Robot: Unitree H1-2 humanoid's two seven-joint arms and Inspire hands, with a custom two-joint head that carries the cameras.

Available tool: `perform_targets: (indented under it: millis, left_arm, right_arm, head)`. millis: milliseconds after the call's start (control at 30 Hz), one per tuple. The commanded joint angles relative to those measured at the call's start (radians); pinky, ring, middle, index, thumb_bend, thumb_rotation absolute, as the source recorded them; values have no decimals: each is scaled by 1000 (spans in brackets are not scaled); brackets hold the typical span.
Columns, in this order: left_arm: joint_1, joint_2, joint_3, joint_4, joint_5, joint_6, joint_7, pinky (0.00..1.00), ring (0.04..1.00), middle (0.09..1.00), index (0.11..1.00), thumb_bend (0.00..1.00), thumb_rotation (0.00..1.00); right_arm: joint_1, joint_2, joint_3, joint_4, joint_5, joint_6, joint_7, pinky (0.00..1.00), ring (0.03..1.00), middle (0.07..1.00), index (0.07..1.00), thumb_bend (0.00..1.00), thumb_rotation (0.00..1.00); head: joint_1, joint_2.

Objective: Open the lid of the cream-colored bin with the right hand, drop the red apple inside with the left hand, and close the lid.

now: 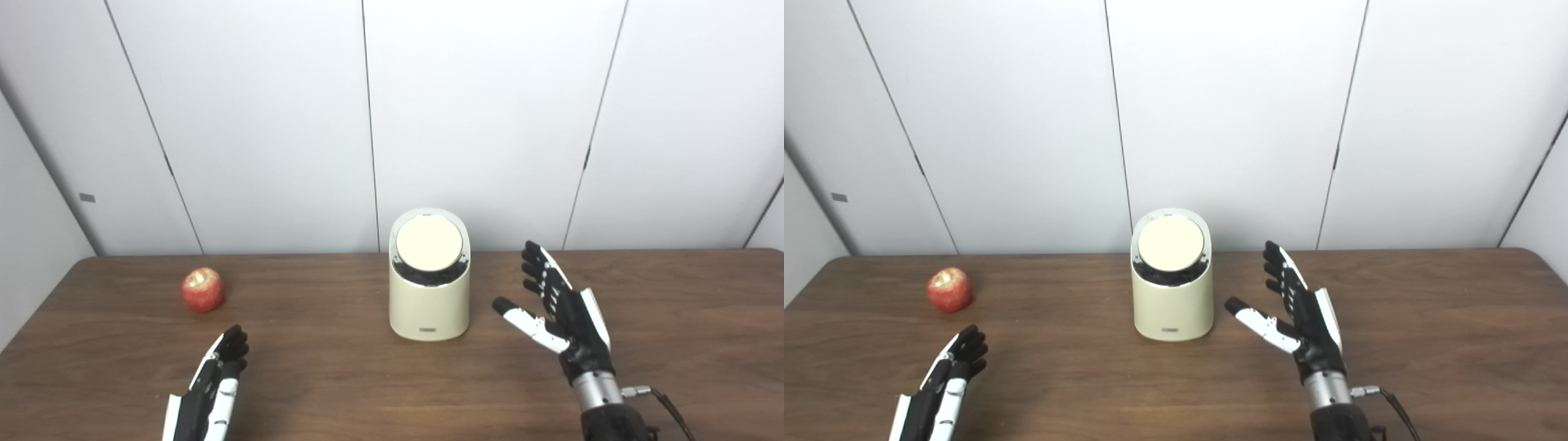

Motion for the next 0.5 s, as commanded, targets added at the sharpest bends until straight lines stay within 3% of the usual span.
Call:
perform_targets:
  millis: [0,300,467]
  left_arm:
    - [61,-10,-7,93,2,-3,3,885,893,897,915,410,772]
    - [68,-8,-8,85,-5,-2,-7,892,895,899,921,378,732]
    - [69,-12,-8,80,-12,2,-7,890,897,901,920,381,739]
  right_arm:
    - [-44,4,7,-20,-13,3,-7,867,893,908,925,799,521]
    - [-163,-4,31,12,-84,44,-20,824,869,891,912,820,523]
    - [-236,-14,42,15,-96,99,-3,841,891,906,918,822,523]
  head:
    - [-3,-7]
    - [-5,-6]
    - [-6,4]
